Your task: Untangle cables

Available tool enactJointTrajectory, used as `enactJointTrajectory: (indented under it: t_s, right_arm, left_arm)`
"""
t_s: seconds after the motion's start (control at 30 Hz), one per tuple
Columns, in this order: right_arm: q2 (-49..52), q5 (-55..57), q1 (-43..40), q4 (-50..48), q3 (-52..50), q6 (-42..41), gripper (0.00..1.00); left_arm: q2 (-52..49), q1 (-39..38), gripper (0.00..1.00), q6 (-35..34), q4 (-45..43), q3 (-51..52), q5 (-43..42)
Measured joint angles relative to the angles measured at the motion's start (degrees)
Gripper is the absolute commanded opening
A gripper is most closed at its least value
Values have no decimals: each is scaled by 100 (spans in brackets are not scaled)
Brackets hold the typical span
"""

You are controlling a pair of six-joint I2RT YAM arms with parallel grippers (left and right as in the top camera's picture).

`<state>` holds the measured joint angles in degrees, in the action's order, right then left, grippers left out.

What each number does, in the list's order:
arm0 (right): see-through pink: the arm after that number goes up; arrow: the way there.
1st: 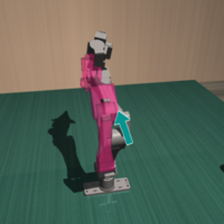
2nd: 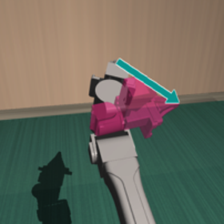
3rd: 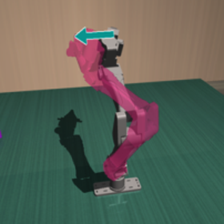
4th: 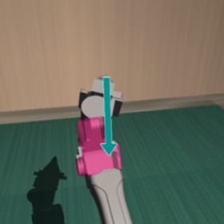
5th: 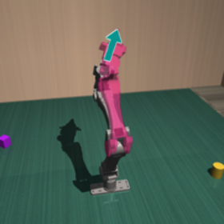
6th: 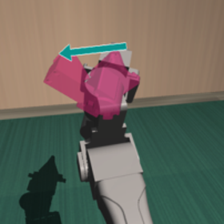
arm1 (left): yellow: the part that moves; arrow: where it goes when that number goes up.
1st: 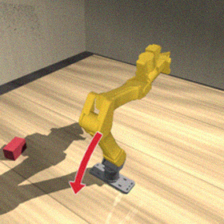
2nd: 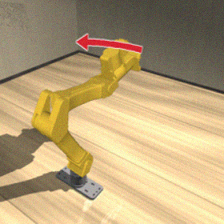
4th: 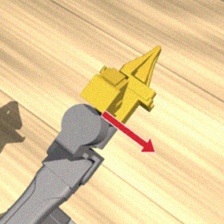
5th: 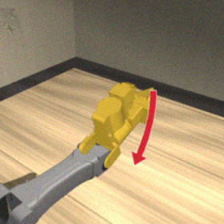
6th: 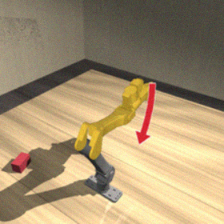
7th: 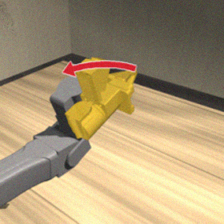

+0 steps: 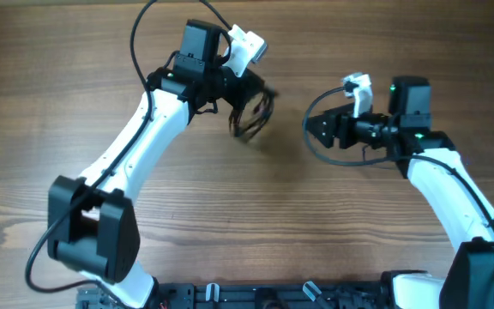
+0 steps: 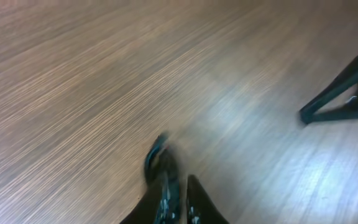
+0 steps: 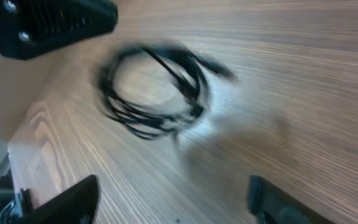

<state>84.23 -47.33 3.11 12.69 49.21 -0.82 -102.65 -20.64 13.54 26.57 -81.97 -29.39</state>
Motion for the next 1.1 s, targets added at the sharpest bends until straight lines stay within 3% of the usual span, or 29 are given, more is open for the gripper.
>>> enactJointTrajectory:
  t_s: [0.33,0.57,0.73,0.97,1.1]
  right_arm:
    - [125,960,573,-289,0,-306,81]
    - [658,1189,575,-254,0,-457,81]
    - [1244,1279,817,-468,0,-590,76]
    - [1298,1556,1294,-595,0,-879,77]
    - [1298,1803,1296,-595,0,-1080,77]
  left_arm:
    - [859,0,13,-409,55,-2,-260]
    - [859,7,30,-595,264,-2,748]
    - [859,212,34,-625,452,-2,1215]
    - [302,616,35,-621,564,-2,1362]
    - [-404,614,36,-483,509,-2,1014]
